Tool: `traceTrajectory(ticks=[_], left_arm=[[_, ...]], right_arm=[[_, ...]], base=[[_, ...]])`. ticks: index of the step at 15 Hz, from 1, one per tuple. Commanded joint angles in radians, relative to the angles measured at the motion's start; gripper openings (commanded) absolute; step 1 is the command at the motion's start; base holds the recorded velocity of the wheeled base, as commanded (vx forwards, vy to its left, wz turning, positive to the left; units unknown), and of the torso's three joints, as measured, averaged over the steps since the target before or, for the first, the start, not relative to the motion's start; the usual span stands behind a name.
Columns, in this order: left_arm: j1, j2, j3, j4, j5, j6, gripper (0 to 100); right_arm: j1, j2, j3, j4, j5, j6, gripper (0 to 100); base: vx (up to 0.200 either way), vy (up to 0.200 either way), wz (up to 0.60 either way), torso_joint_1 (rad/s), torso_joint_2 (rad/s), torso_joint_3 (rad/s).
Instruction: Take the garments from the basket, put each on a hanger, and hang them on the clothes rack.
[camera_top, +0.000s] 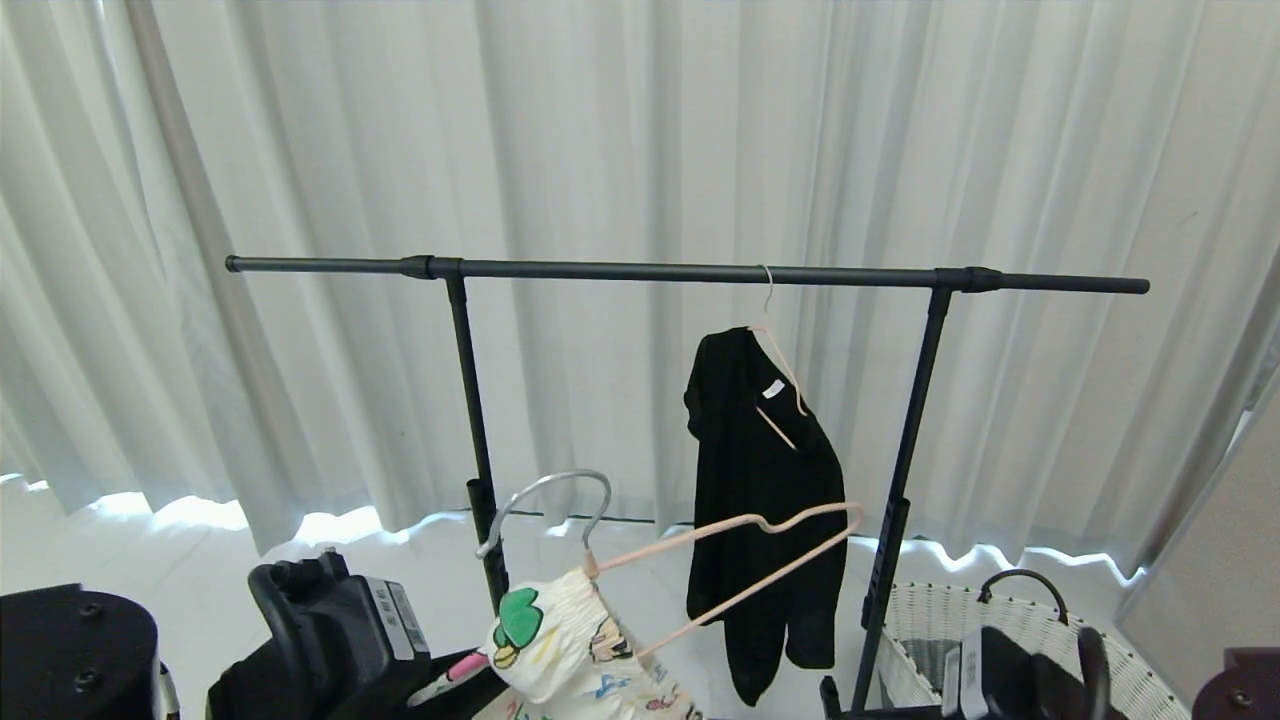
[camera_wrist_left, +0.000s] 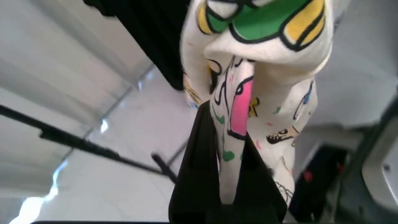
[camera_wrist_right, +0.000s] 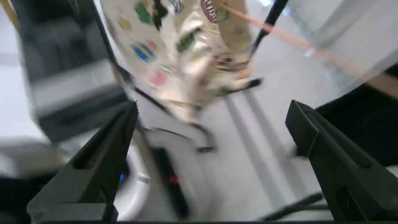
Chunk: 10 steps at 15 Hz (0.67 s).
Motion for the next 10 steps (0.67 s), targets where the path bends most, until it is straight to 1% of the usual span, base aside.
traceTrajectory(ticks=[1, 2, 4, 5, 6, 7, 10], left_arm=[[0.001, 0.001, -0.005, -0.027, 0.006, 0.003, 0], [0.001, 0.001, -0.009, -0.040, 0.012, 0.004, 0], [0.001, 0.001, -0.026, -0.041, 0.014, 0.004, 0], [0.001, 0.001, -0.048, -0.041, 0.012, 0.004, 0], [0.000, 0.004, -0.058, -0.041, 0.012, 0.004, 0], [0.000, 0.006, -0.065, -0.041, 0.012, 0.004, 0], [-0.002, 0.004, -0.065, -0.041, 0.011, 0.004, 0]], right_arm=[[-0.029, 0.103, -0.116, -0.001, -0.089, 0.228, 100], [-0.062, 0.152, -0.145, -0.001, -0.146, 0.267, 100], [-0.121, 0.198, -0.171, -0.001, -0.161, 0.274, 100], [-0.153, 0.230, -0.202, -0.002, -0.164, 0.273, 100], [-0.153, 0.250, -0.213, -0.002, -0.164, 0.265, 100], [-0.137, 0.267, -0.219, -0.002, -0.164, 0.256, 100], [-0.021, 0.324, -0.220, -0.002, -0.169, 0.247, 100]], base=[[0.000, 0.000, 0.00, 0.000, 0.00, 0.000], [0.000, 0.000, 0.00, 0.000, 0.00, 0.000], [0.000, 0.000, 0.00, 0.000, 0.00, 0.000], [0.000, 0.000, 0.00, 0.000, 0.00, 0.000], [0.000, 0.000, 0.00, 0.000, 0.00, 0.000], [0.000, 0.000, 0.00, 0.000, 0.00, 0.000], [0.000, 0.000, 0.00, 0.000, 0.00, 0.000]])
